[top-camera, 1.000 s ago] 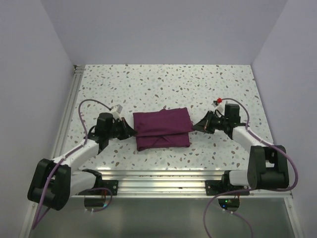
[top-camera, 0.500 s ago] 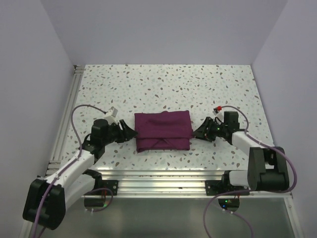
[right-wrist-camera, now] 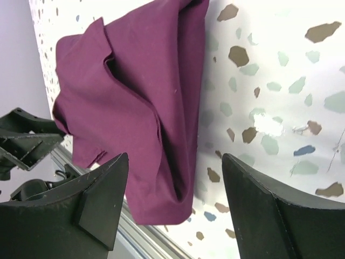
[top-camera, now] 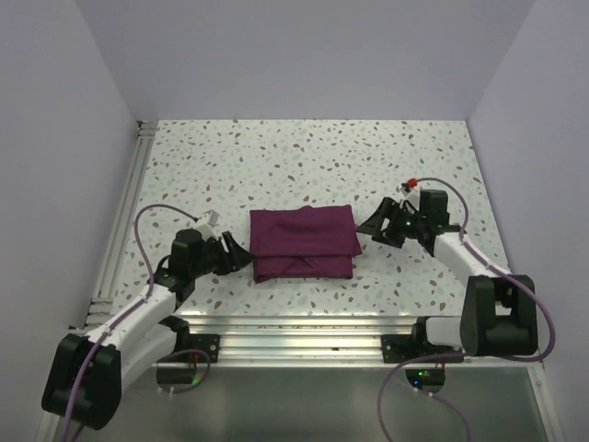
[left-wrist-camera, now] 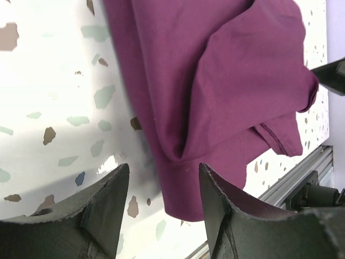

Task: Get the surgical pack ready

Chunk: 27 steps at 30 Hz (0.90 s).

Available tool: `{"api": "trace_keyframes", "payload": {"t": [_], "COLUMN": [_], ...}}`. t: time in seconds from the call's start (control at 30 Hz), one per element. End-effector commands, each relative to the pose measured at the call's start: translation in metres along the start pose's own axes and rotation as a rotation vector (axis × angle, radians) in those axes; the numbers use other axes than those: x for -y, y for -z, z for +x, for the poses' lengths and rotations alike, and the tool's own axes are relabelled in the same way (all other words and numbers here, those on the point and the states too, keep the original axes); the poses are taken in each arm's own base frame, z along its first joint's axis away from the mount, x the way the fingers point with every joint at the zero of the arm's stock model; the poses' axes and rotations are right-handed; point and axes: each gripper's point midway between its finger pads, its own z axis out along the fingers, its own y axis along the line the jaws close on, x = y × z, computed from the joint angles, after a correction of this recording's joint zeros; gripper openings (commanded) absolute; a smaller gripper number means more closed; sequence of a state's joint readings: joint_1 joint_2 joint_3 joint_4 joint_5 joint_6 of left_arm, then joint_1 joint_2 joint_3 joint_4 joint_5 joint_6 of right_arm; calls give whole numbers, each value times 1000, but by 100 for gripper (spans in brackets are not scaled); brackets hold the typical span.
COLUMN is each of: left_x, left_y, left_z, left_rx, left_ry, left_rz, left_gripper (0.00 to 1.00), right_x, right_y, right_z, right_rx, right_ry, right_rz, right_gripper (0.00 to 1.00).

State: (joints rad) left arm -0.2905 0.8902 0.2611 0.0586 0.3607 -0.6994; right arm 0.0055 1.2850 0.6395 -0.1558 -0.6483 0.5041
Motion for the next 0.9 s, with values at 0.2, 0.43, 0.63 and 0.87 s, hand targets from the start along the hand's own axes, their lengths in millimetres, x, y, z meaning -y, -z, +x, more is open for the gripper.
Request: {"api": "trace_keyframes", "payload": {"t": [0.2, 0.43, 0.63, 0.87], "left_x": [21, 22, 18, 16], "left_y": [-12, -25, -42, -60], "left_z": [-17, -22, -13, -13], "left_rx": [18, -1, -51, -88], "left_ry": [-15, -11, -4, -31], "left_rz": [79, 84, 107, 115], "left_gripper": [62, 60, 36, 12], "right_x": [-6, 0, 4, 4], "right_y": [-37, -52, -50, -39], "right_z": [8, 21, 38, 67], "right_rx": [-81, -101, -103, -99], "right_ry": [41, 32, 17, 16], "right_rz": [-1, 14, 13, 33], "right_gripper": [72, 43, 31, 25]}}
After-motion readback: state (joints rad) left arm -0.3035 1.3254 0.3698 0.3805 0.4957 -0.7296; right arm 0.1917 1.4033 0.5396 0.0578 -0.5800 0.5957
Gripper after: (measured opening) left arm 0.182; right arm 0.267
